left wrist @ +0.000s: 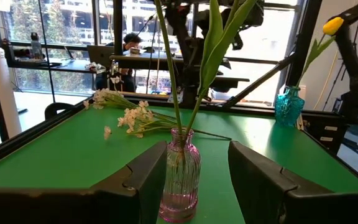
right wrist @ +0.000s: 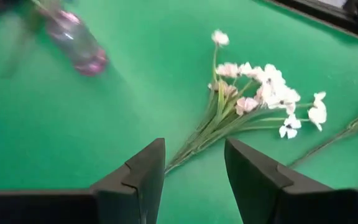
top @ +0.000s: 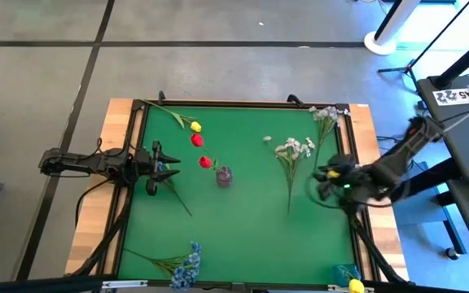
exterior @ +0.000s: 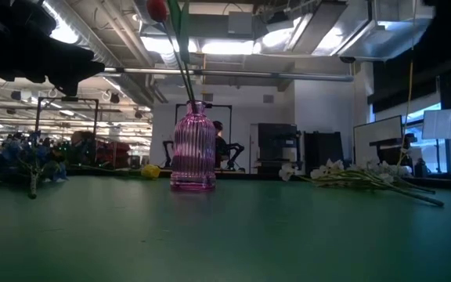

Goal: Sort flowers into vase by color
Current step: Put the white flowers into the blue vase

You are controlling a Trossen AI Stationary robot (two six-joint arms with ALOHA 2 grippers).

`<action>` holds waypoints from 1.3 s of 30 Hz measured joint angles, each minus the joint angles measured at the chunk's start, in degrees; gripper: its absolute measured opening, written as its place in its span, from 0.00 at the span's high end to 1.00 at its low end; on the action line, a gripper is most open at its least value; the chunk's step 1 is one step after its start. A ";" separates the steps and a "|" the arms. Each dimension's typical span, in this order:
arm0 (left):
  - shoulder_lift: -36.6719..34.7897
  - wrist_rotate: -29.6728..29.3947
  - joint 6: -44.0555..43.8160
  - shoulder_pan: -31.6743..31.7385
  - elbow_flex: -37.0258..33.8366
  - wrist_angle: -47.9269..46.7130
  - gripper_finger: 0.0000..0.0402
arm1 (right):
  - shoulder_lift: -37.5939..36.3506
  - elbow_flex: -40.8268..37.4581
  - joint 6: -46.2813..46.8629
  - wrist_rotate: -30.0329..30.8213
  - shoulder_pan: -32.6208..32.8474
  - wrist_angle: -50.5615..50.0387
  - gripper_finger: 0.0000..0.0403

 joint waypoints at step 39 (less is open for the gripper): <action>0.01 -0.01 0.01 0.01 0.00 0.00 0.58 | 41.97 0.24 -30.24 -21.92 -47.55 27.79 0.69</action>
